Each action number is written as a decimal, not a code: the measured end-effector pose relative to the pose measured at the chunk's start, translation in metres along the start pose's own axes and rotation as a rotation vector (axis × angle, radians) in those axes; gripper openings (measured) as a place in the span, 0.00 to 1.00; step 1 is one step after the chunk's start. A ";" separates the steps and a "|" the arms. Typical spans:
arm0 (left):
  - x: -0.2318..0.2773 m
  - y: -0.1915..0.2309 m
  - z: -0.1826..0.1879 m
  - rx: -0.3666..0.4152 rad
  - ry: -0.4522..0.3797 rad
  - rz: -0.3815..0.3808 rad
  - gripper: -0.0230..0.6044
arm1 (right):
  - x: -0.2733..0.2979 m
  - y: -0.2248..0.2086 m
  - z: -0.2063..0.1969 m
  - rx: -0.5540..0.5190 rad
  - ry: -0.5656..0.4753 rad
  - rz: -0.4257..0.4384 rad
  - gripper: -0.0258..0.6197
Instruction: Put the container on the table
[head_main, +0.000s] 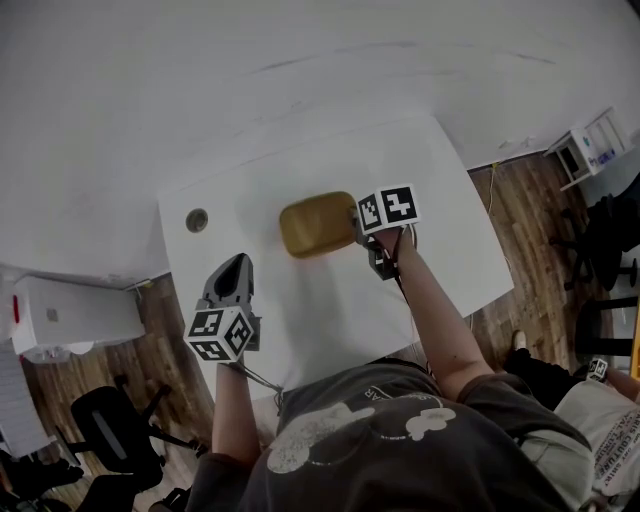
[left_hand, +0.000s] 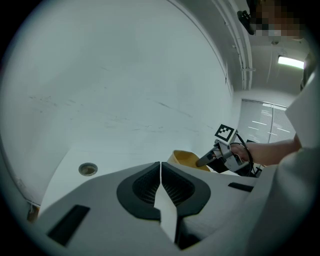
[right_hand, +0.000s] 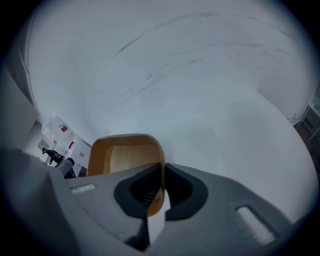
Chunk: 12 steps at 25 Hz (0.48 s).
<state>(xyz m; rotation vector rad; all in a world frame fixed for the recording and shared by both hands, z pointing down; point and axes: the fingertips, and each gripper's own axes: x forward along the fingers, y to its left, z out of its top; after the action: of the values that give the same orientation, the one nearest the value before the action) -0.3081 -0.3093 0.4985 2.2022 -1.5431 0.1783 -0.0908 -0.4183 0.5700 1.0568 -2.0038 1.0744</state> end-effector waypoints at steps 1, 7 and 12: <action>0.004 0.005 0.000 -0.002 0.003 -0.002 0.05 | 0.006 0.000 0.004 0.005 0.001 -0.002 0.05; 0.029 0.029 0.003 -0.003 0.020 -0.011 0.05 | 0.038 0.005 0.027 -0.007 0.020 -0.020 0.05; 0.048 0.047 0.002 -0.010 0.032 -0.014 0.05 | 0.064 0.002 0.044 -0.020 0.036 -0.037 0.05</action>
<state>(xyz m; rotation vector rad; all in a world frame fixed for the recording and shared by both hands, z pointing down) -0.3340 -0.3644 0.5264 2.1916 -1.5077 0.2008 -0.1305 -0.4784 0.5999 1.0531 -1.9551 1.0442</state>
